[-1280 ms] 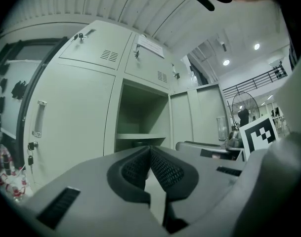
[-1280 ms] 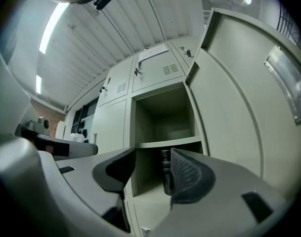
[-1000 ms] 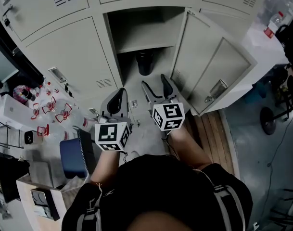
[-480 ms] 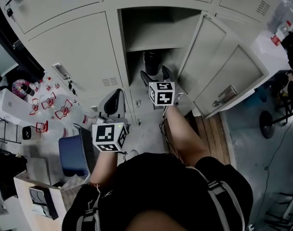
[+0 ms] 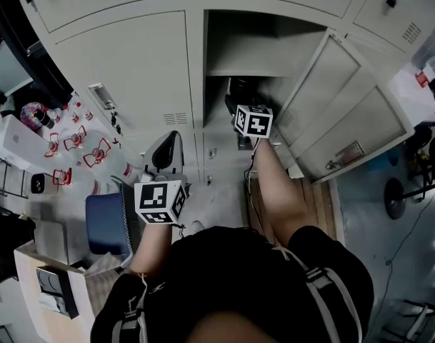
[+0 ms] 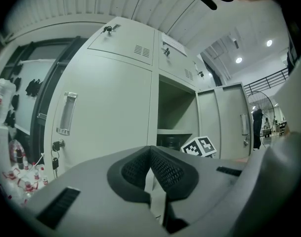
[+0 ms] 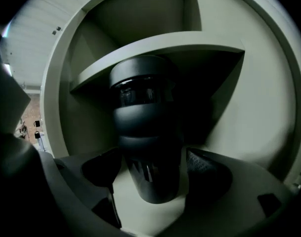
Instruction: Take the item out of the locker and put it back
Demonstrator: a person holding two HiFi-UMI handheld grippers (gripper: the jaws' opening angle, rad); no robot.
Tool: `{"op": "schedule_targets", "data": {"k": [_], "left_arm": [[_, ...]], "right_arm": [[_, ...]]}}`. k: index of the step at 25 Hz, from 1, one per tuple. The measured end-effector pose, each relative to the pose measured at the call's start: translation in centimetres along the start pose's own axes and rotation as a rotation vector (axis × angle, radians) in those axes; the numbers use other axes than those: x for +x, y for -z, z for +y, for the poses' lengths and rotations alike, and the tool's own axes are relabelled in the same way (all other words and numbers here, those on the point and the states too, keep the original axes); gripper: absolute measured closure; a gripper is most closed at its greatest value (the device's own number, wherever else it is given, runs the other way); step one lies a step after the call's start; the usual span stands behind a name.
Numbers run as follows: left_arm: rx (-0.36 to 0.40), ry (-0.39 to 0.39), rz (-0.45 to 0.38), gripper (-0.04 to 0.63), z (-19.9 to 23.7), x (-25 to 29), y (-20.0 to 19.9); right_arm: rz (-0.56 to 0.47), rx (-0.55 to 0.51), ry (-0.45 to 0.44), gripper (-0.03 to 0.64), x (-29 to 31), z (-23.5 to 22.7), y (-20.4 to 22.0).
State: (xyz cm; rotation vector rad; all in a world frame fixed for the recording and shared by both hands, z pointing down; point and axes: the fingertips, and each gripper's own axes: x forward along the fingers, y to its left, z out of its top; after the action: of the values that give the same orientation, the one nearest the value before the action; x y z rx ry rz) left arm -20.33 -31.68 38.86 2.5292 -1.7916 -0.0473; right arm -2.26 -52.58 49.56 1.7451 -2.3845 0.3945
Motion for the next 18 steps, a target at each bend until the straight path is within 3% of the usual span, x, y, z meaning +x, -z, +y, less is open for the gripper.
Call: {"op": "schedule_targets", "data": {"k": [8,18], "left_arm": [[-0.011,-0.007,0.026,0.583,0.48,0.24,0.87],[0.001,0.019,0.023,0.583,-0.36,0.58,0.65]], "right_arm": [[0.014,-0.021,-0.016,0.232,1.01,-0.03,0.32],[0.196,-0.001,0.024,0.236,0.30,-0.52,0.52]]}}
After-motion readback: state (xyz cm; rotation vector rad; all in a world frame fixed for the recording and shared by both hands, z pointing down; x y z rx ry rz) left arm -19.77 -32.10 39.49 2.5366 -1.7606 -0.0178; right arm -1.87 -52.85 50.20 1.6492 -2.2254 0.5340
